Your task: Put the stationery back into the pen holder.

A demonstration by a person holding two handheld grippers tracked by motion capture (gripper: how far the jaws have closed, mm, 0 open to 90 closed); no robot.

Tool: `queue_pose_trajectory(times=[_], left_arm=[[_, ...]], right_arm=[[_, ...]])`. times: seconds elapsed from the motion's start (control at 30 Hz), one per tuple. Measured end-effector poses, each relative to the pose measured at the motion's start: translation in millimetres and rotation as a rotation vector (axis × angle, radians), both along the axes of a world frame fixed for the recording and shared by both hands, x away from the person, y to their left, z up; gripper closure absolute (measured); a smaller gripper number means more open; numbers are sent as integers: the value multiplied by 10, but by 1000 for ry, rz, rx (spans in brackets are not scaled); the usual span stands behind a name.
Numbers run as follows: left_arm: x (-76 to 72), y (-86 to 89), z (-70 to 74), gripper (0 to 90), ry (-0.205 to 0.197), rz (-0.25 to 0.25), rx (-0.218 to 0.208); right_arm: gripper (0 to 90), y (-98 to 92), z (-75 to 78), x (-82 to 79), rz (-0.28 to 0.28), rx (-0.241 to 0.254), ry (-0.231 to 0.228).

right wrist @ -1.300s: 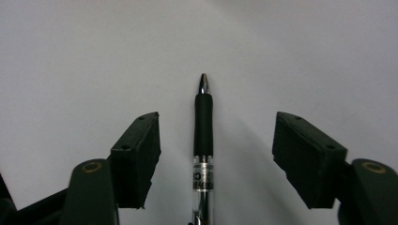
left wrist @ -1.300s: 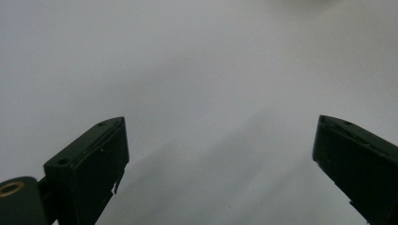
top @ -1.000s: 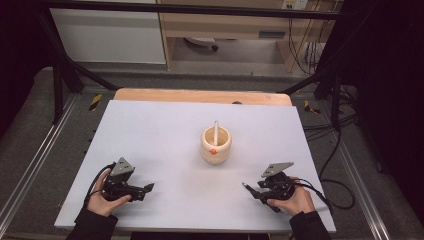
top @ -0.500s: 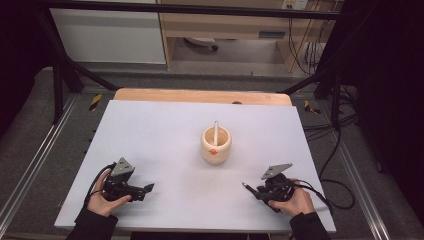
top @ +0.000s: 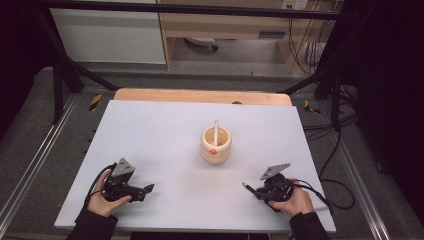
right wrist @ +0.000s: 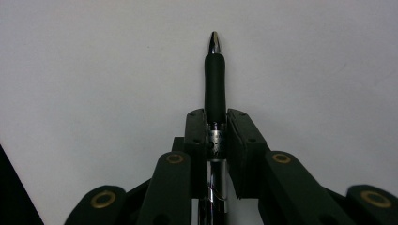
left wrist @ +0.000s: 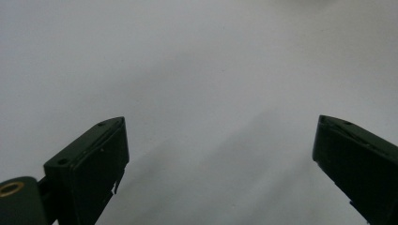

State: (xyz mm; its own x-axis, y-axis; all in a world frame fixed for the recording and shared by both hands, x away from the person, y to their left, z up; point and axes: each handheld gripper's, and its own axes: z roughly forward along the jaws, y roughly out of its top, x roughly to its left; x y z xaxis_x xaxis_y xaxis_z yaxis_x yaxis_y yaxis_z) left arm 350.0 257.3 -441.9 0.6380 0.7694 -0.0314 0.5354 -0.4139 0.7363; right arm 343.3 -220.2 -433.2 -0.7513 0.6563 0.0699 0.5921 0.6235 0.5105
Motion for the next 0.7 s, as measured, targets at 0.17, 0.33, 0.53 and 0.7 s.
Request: queue_pose_trajectory(times=[0.17, 0.33, 0.53, 0.7], left_arm=[[-1, 0, 2, 41, -1, -1, 2], [0, 2, 3, 41, -1, 0, 1], [-2, 3, 4, 41, -2, 1, 1], [-2, 3, 5, 41, -2, 1, 2]], right_arm=[[795, 6, 9, 20, -5, -5, 18], [797, 8, 19, 29, -15, -3, 32], [797, -13, 55, 37, -27, 8, 22], [798, -19, 112, 39, -24, 19, 20]])
